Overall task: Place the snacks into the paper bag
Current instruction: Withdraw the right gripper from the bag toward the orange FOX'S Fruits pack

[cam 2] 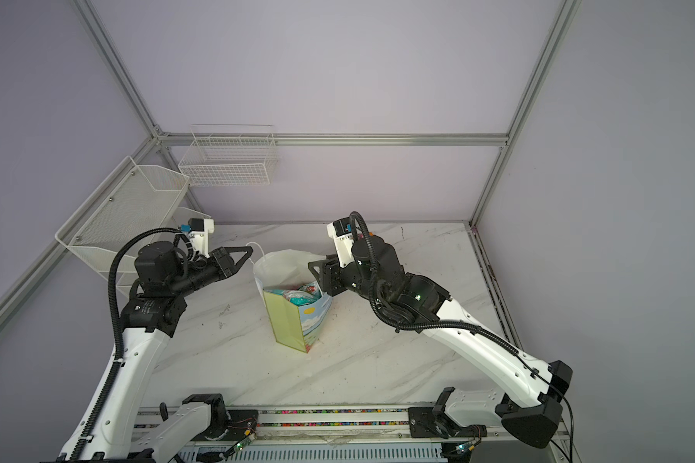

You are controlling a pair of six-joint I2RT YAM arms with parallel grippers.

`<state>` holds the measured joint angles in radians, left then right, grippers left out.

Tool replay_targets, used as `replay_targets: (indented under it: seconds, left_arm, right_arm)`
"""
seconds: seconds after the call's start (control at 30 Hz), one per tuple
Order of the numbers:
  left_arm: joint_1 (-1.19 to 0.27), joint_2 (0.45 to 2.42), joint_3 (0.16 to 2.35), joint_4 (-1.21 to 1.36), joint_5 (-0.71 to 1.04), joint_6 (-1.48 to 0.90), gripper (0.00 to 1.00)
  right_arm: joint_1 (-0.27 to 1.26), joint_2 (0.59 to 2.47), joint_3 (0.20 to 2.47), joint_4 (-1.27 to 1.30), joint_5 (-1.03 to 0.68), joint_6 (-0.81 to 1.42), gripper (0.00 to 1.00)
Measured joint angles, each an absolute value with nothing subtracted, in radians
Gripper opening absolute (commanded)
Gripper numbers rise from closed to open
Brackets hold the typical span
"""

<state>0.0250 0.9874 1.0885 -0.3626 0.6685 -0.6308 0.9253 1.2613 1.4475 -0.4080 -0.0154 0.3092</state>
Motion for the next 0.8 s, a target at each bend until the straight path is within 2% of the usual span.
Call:
replay_targets:
  seconds: [0.1,0.27,0.43,0.63,0.8]
  left_arm:
    - [0.025,0.987,1.089,-0.366,0.658,-0.624,0.05]
    - [0.025,0.970,1.089,-0.384,0.611,-0.608,0.05]
    - [0.026,0.956,1.089,-0.385,0.570,-0.605,0.03]
    - [0.040,0.995,1.103,-0.382,0.545,-0.605,0.03]
    - [0.044,1.098,1.208,-0.400,0.546,-0.606,0.03]
  right_arm:
    - [0.925,1.242,1.433,-0.408,0.004,0.310,0.60]
    - [0.925,1.189,1.382,-0.423,0.107,0.330,0.81]
    - [0.923,1.129,1.375,-0.442,0.216,0.344,0.93]
    - [0.897,1.094,1.385,-0.440,0.308,0.350,0.97]
    - [0.846,1.124,1.404,-0.442,0.347,0.365,0.97]
